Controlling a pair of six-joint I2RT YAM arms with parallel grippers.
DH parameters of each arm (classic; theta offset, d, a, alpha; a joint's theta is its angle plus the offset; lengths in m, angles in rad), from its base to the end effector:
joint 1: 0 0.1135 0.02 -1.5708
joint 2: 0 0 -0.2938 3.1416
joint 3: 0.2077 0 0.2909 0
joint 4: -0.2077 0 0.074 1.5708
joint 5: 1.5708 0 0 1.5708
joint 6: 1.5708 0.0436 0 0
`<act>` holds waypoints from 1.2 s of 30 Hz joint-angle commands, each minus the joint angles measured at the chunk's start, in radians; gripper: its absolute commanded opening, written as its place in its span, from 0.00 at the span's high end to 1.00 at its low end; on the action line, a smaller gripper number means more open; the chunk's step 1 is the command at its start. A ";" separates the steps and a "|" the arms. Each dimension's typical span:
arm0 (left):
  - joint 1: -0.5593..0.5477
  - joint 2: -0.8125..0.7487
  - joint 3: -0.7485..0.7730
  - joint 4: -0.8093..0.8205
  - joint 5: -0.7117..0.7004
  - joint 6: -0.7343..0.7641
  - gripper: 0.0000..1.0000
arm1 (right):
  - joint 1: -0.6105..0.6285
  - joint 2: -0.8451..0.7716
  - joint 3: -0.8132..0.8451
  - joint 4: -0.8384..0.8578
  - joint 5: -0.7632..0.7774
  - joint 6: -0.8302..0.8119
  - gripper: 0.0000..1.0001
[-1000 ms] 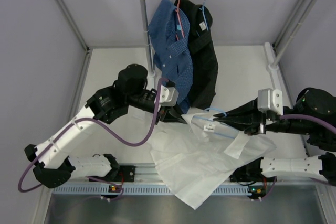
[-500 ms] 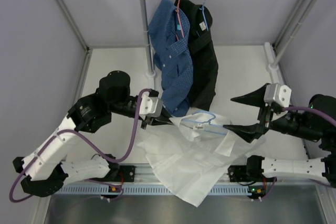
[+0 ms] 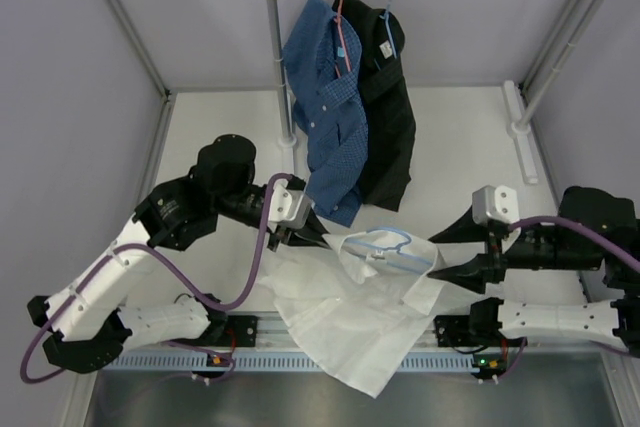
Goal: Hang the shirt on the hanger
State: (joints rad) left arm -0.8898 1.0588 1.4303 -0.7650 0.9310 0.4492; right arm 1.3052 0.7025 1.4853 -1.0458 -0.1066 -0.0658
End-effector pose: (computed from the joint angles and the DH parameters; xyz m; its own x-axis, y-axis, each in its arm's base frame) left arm 0.1062 -0.1867 0.4905 0.1865 0.1816 -0.9655 0.9428 -0.3093 0.1240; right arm 0.0135 0.0674 0.5161 -0.0032 -0.2610 -0.9653 -0.9888 0.1450 -0.0359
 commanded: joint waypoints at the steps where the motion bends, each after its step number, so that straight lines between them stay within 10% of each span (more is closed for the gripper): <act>1: 0.002 -0.010 0.036 0.035 0.112 0.036 1.00 | 0.009 0.018 -0.011 0.001 -0.062 0.018 0.47; 17: 0.002 -0.005 0.024 0.107 -0.032 -0.055 1.00 | 0.009 -0.041 -0.120 0.102 -0.111 -0.003 1.00; 28: 0.003 -0.005 -0.065 0.283 -0.187 -0.202 1.00 | 0.011 -0.161 -0.128 0.191 0.102 -0.003 1.00; 30: 0.003 -0.008 -0.068 0.329 -0.208 -0.233 0.85 | 0.009 -0.155 -0.106 0.181 0.104 0.000 1.00; 32: 0.003 -0.017 -0.064 0.355 -0.238 -0.251 0.09 | 0.011 -0.141 -0.080 0.143 0.104 0.003 1.00; 36: 0.003 -0.046 -0.044 0.391 -0.363 -0.297 0.02 | 0.011 -0.104 0.037 0.070 0.189 0.014 1.00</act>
State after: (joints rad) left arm -0.8894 1.0542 1.3663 -0.4778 0.6830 0.2089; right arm 1.3052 0.5861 1.4010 -0.9749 0.0090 -0.0589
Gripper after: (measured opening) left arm 0.978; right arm 0.037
